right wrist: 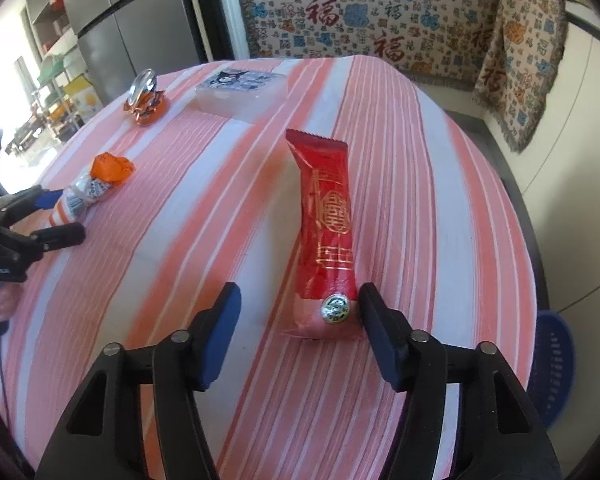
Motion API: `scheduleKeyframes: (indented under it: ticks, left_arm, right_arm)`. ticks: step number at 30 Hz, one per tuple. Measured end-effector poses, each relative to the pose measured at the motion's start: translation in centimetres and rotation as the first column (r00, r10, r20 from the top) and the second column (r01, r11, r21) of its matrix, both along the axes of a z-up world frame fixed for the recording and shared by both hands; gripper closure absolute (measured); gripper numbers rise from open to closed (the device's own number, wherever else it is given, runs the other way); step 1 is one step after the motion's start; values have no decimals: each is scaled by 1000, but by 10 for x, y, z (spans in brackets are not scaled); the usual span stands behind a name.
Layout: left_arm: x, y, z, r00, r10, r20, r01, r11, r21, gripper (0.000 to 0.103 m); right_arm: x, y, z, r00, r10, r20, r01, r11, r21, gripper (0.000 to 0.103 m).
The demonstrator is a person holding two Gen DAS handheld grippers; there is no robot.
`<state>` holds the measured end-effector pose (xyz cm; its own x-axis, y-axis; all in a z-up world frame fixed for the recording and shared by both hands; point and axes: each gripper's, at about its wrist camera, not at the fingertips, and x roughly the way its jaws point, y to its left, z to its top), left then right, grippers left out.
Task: Collect trash
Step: 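Grasp the orange-and-white snack bag with the left tool while the right tool grasps the red candy wrapper, then carry both wrappers over the blue wastebasket and open both tools to drop them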
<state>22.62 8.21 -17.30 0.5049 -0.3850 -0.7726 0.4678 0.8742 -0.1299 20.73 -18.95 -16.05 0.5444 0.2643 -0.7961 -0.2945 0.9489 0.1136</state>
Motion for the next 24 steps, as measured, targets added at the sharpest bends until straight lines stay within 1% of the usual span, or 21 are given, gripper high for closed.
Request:
scheduleKeyframes:
  ticks: [2, 3, 4, 5, 6, 7, 8, 9, 10, 11, 13, 15, 18, 21, 24]
  left_arm:
    - [3, -3, 2, 1000, 1, 7, -1, 1000, -6, 20]
    - [4, -4, 4, 1000, 5, 3, -5, 1000, -12, 21]
    - [4, -5, 5, 1000, 12, 1, -12, 1000, -16, 25]
    - [4, -6, 5, 1000, 20, -4, -20, 1000, -15, 31]
    - [5, -7, 4, 1000, 27, -16, -27, 1000, -6, 50]
    - [7, -8, 3, 999, 37, -36, -36, 999, 10, 59]
    - [7, -9, 2, 998, 48, -40, -47, 999, 13, 59]
    - [6, -9, 3, 997, 64, -43, -63, 998, 12, 59]
    - [5, -9, 3, 996, 75, -52, -75, 997, 12, 59]
    - [2, -9, 4, 994, 92, -54, -91, 996, 15, 59]
    - [-7, -12, 9, 993, 110, -41, -109, 994, 20, 59]
    - [-17, -16, 15, 992, 121, -28, -121, 993, 14, 59]
    - [-31, -26, 23, 990, 138, -22, -138, 990, -1, 59]
    - [-42, -43, 29, 989, 148, -17, -148, 989, -19, 59]
    - [-51, -66, 37, 989, 147, 6, -147, 989, -18, 59]
  right_arm:
    - [8, 1, 9, 1000, 14, -6, -14, 1000, -23, 33]
    - [15, 2, 12, 999, 24, -23, -25, 999, -37, 31]
    - [22, 4, 16, 999, 34, -40, -36, 998, -51, 31]
    - [26, 7, 19, 998, 45, -45, -48, 997, -60, 31]
    - [28, 10, 21, 997, 58, -52, -62, 995, -74, 31]
    - [33, 15, 21, 995, 70, -67, -76, 992, -103, 33]
    - [36, 19, 20, 994, 72, -78, -82, 988, -133, 38]
    - [38, 22, 18, 994, 73, -87, -86, 983, -161, 54]
    - [41, 24, 16, 992, 78, -98, -94, 981, -171, 75]
    - [42, 24, 14, 991, 81, -108, -98, 981, -168, 84]
    - [37, 19, 17, 992, 76, -97, -88, 988, -129, 88]
    - [26, 12, 25, 994, 82, -70, -87, 994, -70, 89]
    - [12, 2, 32, 996, 77, -55, -78, 997, -13, 90]
    - [2, -14, 38, 997, 54, -52, -51, 997, 66, 90]
    - [-10, -31, 42, 998, 40, -50, -34, 991, 128, 90]
